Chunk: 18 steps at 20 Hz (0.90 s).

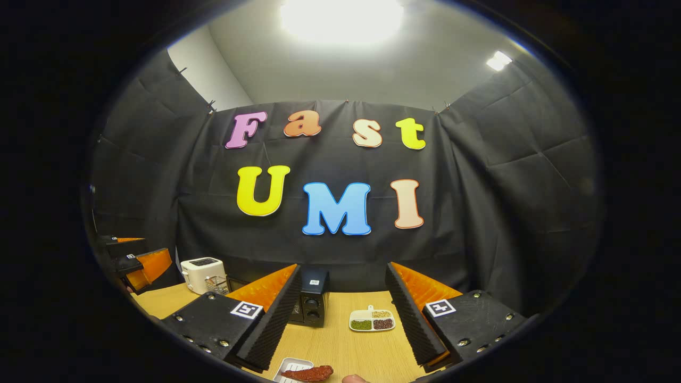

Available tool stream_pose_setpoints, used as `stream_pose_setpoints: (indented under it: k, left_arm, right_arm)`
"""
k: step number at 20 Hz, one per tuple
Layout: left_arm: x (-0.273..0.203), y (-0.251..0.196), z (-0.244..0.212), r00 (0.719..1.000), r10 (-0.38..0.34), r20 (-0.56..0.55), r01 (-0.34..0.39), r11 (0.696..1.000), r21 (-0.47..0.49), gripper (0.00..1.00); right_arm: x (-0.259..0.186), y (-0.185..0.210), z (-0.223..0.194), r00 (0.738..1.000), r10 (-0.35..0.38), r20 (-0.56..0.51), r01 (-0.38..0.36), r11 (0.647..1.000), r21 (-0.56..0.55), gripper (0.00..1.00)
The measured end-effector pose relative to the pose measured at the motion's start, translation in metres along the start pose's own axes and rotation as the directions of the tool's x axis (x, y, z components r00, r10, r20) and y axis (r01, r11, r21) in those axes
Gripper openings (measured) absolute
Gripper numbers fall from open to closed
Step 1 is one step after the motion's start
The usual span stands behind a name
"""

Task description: Open the electric oven with the left hand, put the food in, and close the electric oven.

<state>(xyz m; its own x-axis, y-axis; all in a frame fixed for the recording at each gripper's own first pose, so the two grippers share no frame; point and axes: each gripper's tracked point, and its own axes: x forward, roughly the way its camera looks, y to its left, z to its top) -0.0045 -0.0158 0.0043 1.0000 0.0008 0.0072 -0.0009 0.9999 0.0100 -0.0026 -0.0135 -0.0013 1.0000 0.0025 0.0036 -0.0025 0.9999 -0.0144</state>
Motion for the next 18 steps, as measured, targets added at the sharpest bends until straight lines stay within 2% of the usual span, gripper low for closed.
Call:
stream_pose_setpoints:
  k: [7,8,13,14,17,18]
  left_arm:
    - [0.0,-0.014,0.008,1.0,0.011,0.011,-0.011,1.0,0.021,1.0]
    - [0.003,-0.016,0.009,1.0,0.013,0.013,-0.013,1.0,0.022,0.9]
    - [0.025,-0.027,0.008,1.0,0.018,0.022,-0.019,1.0,0.018,0.9]
    - [0.033,-0.03,0.005,1.0,0.017,0.022,-0.017,1.0,0.022,0.97]
    - [0.062,-0.039,-0.003,1.0,0.0,0.014,-0.001,1.0,0.021,0.97]
    - [0.073,-0.043,-0.008,1.0,-0.008,0.012,0.008,1.0,0.015,1.0]
  right_arm:
    - [-0.003,-0.016,-0.007,1.0,0.024,-0.002,-0.024,1.0,0.011,0.95]
    - [-0.004,-0.019,-0.009,0.999,0.032,-0.005,-0.032,0.999,0.009,0.95]
    - [-0.009,-0.034,-0.017,0.999,0.038,-0.002,-0.037,0.999,0.028,0.95]
    - [-0.009,-0.036,-0.02,0.999,0.036,-0.011,-0.036,0.999,0.024,0.95]
    - [-0.008,-0.043,-0.018,1.0,0.023,0.001,-0.023,1.0,-0.011,0.95]
    - [-0.006,-0.045,-0.016,1.0,0.011,0.01,-0.01,1.0,-0.02,0.95]
